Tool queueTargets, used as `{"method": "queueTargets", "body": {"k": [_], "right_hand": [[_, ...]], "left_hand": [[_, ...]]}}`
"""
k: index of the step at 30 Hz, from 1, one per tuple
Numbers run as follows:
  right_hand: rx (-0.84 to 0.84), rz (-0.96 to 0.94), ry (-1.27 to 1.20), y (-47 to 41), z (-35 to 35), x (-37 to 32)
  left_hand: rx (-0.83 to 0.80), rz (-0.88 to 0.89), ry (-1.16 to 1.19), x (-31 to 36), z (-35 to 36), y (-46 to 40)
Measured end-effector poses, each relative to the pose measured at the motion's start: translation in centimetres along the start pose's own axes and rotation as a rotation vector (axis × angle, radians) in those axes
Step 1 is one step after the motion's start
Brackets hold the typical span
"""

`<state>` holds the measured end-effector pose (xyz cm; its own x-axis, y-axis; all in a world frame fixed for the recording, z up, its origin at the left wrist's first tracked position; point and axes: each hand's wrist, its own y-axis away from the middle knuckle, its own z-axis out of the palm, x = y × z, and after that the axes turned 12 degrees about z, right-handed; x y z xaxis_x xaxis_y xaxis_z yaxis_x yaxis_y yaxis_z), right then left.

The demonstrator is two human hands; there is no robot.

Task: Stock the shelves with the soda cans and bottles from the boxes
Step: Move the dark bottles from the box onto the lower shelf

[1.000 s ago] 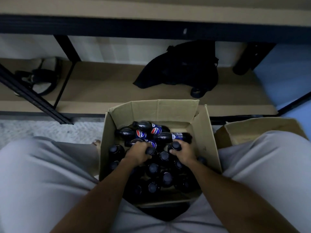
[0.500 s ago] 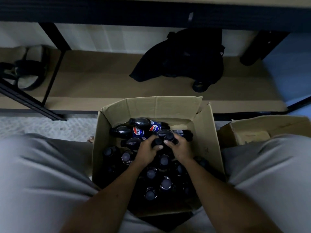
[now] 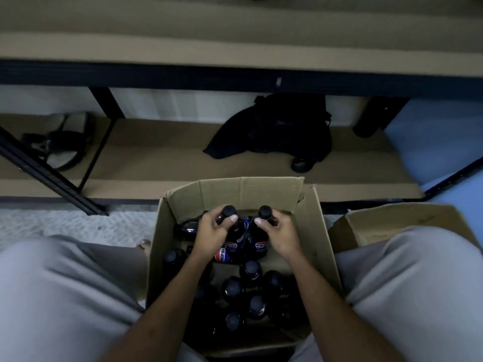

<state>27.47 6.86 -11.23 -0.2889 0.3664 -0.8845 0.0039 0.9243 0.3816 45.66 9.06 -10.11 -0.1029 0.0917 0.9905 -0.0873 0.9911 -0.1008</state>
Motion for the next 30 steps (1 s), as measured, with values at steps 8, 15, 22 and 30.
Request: {"method": "queueTargets", "body": {"k": [8, 15, 22, 30], "right_hand": [[0.029, -0.229, -0.089, 2.3, -2.5, -10.1], [0.013, -0.521, -0.15, 5.7, -6.0, -22.0], [0.046, -0.735, -0.278, 7.8, -8.5, -33.5], [0.072, -0.868, -0.368, 6.6, -9.9, -42.5]], "left_hand": [[0.057, 0.269, 0.086, 10.0, -0.7, -3.5], [0.028, 0.511, 0.162, 20.8, -0.8, -6.9], [0.084, 0.643, 0.255, 32.8, -1.3, -11.1], [0.127, 0.722, 0.258, 41.8, -1.5, -17.0]]}}
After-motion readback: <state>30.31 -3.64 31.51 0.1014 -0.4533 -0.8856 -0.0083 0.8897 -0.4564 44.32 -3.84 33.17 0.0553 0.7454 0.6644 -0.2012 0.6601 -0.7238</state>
